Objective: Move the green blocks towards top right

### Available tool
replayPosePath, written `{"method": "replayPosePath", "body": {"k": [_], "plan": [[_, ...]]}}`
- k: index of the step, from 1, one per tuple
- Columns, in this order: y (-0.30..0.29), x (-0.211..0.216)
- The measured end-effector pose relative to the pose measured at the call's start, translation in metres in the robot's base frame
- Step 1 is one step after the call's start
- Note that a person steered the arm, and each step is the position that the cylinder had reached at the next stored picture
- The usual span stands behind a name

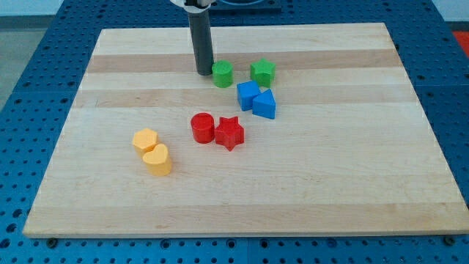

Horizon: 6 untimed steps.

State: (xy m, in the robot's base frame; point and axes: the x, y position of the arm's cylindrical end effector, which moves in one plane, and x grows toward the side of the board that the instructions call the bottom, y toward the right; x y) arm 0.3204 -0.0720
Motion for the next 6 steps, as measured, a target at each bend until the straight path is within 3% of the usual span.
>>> {"method": "replayPosePath", "body": {"k": [3,6], "plan": [[0.022,-0.009],[0.011,0.063]]}}
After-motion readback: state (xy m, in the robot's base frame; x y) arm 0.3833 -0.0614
